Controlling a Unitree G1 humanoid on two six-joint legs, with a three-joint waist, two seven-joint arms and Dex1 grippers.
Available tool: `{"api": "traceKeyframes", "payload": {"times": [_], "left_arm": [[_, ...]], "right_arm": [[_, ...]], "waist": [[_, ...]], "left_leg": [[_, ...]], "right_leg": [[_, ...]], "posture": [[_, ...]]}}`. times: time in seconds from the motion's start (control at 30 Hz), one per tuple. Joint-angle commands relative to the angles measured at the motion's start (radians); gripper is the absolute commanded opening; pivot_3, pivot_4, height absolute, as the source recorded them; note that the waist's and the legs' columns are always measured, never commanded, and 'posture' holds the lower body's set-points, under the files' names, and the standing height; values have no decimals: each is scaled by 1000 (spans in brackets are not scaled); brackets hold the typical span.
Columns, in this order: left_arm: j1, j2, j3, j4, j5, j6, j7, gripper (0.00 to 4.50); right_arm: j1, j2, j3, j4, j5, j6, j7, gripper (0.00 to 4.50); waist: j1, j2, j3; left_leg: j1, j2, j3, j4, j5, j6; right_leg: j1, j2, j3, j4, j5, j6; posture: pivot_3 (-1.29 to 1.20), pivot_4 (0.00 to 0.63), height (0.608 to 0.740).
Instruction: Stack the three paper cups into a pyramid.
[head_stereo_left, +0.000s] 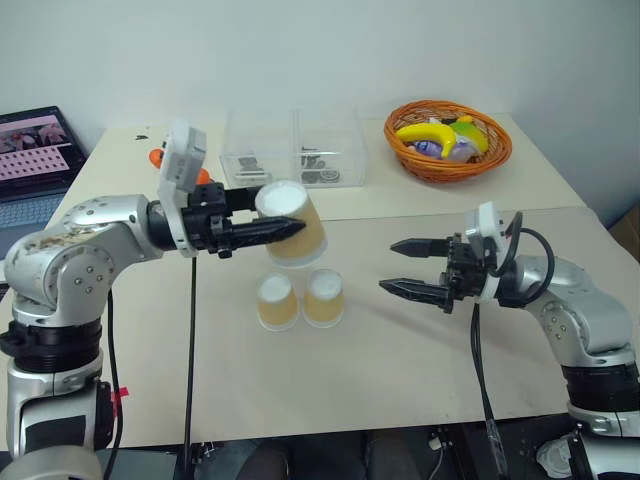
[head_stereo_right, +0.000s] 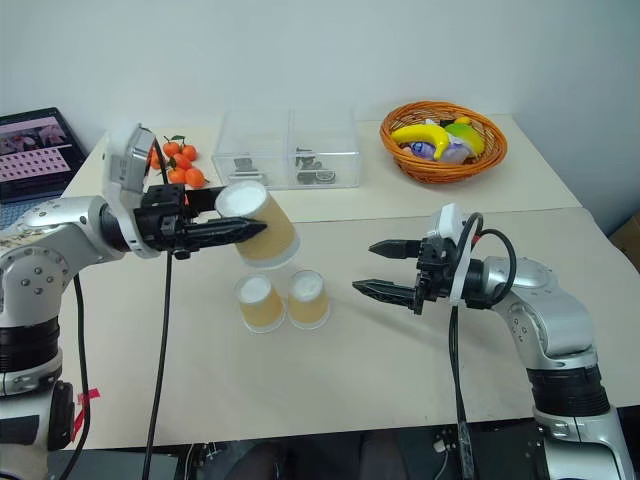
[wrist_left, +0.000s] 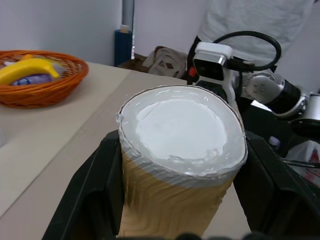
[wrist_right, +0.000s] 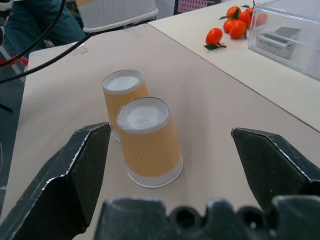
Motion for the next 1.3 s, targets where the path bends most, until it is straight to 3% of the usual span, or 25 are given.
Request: {"api": "traceKeyframes", "payload": {"times": [0.03,0.9,0.93,1.0,1.07,1.17,1.3], "left_arm": [[24,12,-34,-16,53,-41,-12,2541],[29,-68,-81,81,155,-118,-13,2541],[25,-75,-75,88,151,-111,-6,3300],[19,-85,-63,98,139,-94,7,3704],[20,-86,-62,93,141,-98,9,4431],[39,-87,-68,61,165,-135,14,4431],[31,-120,11,27,81,-99,64,4431]], "right_arm": [[0,-16,-40,-47,18,-16,-6,4500],[38,-26,-62,-48,7,-36,-22,4500],[38,-27,-64,-46,8,-37,-21,4500],[39,-28,-68,-46,10,-37,-23,4500],[39,-29,-69,-46,11,-38,-24,4500],[33,-31,-65,-41,11,-40,-20,4500],[22,-34,-61,-28,12,-41,-12,4500]], "waist": [[0,0,0],[10,0,0],[10,0,0],[11,0,0],[13,0,0],[13,0,0],[14,0,0]], "left_leg": [[0,0,0,0,0,0],[0,0,0,0,0,0],[0,0,0,0,0,0],[0,0,0,0,0,0],[0,0,0,0,0,0],[0,0,0,0,0,0],[0,0,0,0,0,0]], "right_leg": [[0,0,0,0,0,0],[0,0,0,0,0,0],[0,0,0,0,0,0],[0,0,0,0,0,0],[0,0,0,0,0,0],[0,0,0,0,0,0],[0,0,0,0,0,0]], "posture": [[0,150,738],[0,150,738],[0,150,738],[0,150,738],[0,150,738],[0,150,738],[0,150,738]]}}
